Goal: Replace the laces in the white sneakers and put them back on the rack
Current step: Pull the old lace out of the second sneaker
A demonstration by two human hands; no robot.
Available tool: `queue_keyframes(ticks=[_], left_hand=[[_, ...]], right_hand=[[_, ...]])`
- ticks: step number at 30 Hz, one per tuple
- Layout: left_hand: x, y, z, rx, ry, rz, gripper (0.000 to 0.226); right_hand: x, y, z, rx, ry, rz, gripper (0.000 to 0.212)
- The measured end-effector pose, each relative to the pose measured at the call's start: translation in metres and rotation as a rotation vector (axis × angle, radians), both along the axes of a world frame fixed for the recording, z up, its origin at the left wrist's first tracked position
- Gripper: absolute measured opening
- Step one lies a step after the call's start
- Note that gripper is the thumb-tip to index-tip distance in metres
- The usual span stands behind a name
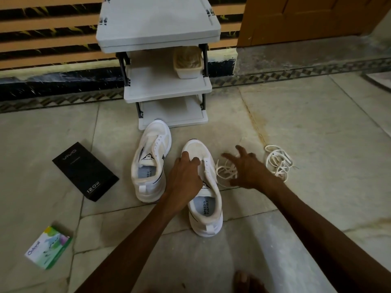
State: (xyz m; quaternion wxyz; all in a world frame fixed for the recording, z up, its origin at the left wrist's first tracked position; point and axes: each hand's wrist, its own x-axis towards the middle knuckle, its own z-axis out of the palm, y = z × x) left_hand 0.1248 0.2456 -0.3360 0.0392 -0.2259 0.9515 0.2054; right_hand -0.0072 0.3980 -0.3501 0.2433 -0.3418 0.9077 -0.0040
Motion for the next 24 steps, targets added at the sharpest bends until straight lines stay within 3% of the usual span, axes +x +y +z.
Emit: queue_keyframes(ticks=[2,7,10,13,15,18,21,24], left_hand=[[0.000,0.000,0.001,-0.005,0.000,-0.001,0.039],[-0.001,0.002,0.002,-0.014,-0.005,0.015,0.038],[-0.001,0.005,0.003,-0.043,0.038,0.045,0.034],[-0.001,0.009,0.004,-0.117,0.141,0.051,0.031],[-0.002,0.012,0.004,-0.160,0.196,0.024,0.029],[-0.007,0.014,0.000,-0.143,0.208,-0.007,0.029],[-0.012,0.018,-0.003,-0.094,0.188,-0.033,0.032],[-0.014,0.021,-0.006,-0.105,0.153,-0.063,0.032]], right_hand=[[0.010,-0.001,-0.019,0.103,0.024,0.071,0.092],[0.028,-0.001,-0.041,-0.072,0.297,0.171,0.032],[0.031,0.003,-0.039,-0.105,0.333,0.213,0.025],[0.021,0.009,-0.031,-0.131,0.288,0.077,0.026],[0.008,0.018,-0.019,-0.273,0.272,-0.138,0.031],[-0.017,0.041,0.003,-0.409,0.394,-0.402,0.019],[-0.039,0.063,0.010,-0.285,0.419,-0.469,0.010],[-0.049,0.079,0.003,-0.058,0.219,-0.279,0.025]])
